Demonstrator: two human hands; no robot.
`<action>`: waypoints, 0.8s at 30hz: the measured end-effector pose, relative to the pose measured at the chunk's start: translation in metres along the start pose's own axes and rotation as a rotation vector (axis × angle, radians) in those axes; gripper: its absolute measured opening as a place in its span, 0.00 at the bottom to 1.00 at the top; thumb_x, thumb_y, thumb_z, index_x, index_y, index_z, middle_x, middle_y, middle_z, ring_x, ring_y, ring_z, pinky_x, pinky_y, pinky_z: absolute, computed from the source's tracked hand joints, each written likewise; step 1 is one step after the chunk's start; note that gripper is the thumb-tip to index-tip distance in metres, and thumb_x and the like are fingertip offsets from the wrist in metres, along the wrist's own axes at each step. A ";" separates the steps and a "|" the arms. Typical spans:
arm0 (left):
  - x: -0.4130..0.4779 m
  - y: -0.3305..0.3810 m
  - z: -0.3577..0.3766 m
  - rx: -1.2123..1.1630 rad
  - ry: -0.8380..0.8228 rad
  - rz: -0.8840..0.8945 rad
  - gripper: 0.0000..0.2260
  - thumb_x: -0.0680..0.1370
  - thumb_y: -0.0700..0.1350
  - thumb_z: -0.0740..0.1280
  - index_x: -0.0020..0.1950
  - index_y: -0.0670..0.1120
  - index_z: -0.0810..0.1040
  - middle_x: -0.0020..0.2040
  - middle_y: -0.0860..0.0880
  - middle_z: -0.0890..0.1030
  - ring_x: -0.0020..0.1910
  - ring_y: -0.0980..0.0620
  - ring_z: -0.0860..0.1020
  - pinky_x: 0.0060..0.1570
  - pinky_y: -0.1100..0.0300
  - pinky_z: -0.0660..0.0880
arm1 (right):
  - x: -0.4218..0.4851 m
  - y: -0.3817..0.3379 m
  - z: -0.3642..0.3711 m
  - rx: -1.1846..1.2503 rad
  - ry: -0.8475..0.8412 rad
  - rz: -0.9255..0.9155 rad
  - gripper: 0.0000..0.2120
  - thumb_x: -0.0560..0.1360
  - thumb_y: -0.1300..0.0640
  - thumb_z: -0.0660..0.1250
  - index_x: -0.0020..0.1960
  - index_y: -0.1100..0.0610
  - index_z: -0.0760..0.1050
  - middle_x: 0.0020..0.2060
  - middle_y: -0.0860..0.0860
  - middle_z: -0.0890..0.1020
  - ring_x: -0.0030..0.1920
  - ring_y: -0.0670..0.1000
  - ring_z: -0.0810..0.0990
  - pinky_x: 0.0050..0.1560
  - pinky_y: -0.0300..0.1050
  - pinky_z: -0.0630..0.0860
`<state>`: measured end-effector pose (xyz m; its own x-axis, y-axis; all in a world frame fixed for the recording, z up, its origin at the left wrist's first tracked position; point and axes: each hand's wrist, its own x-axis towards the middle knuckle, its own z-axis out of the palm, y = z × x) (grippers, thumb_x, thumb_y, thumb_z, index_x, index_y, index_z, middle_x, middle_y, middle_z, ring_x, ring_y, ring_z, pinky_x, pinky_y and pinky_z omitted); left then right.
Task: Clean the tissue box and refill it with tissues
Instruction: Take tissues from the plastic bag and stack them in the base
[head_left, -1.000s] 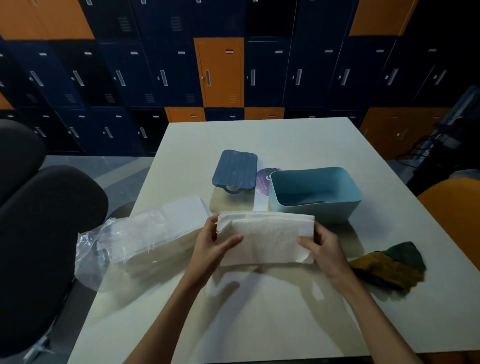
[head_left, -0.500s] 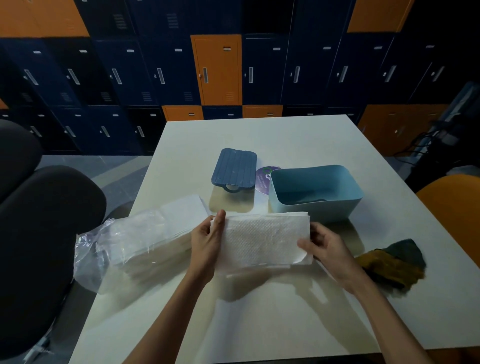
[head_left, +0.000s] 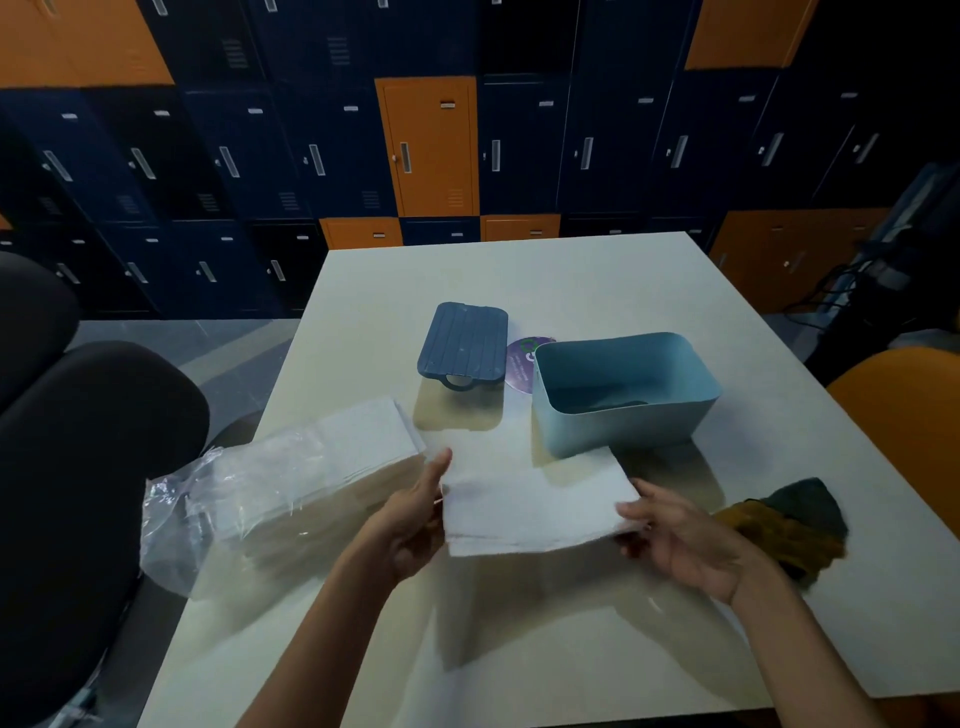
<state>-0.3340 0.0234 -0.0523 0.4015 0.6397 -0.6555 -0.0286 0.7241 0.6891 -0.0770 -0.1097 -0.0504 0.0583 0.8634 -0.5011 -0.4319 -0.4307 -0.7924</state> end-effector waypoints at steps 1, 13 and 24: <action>-0.003 -0.002 0.000 0.014 -0.007 0.014 0.26 0.70 0.55 0.73 0.60 0.37 0.78 0.53 0.43 0.83 0.46 0.51 0.79 0.53 0.58 0.77 | 0.001 0.001 -0.002 0.003 0.026 0.013 0.21 0.70 0.63 0.73 0.61 0.63 0.74 0.48 0.60 0.82 0.41 0.53 0.78 0.34 0.43 0.76; -0.043 -0.002 0.016 0.278 -0.051 0.684 0.02 0.80 0.42 0.62 0.52 0.45 0.72 0.41 0.49 0.81 0.39 0.54 0.77 0.38 0.61 0.73 | -0.007 -0.013 0.020 -0.274 0.255 -0.256 0.21 0.74 0.73 0.63 0.58 0.51 0.72 0.51 0.52 0.79 0.53 0.52 0.78 0.51 0.47 0.79; -0.021 -0.029 0.000 0.523 -0.008 0.818 0.10 0.76 0.41 0.67 0.57 0.48 0.77 0.52 0.48 0.82 0.53 0.49 0.80 0.54 0.53 0.76 | 0.006 0.007 0.012 -0.729 0.458 -0.352 0.18 0.75 0.66 0.67 0.64 0.57 0.74 0.50 0.51 0.80 0.53 0.51 0.78 0.53 0.45 0.74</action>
<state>-0.3411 -0.0112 -0.0586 0.4444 0.8915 0.0878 0.1085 -0.1509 0.9826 -0.0906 -0.1044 -0.0553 0.4950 0.8548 -0.1560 0.3409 -0.3562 -0.8700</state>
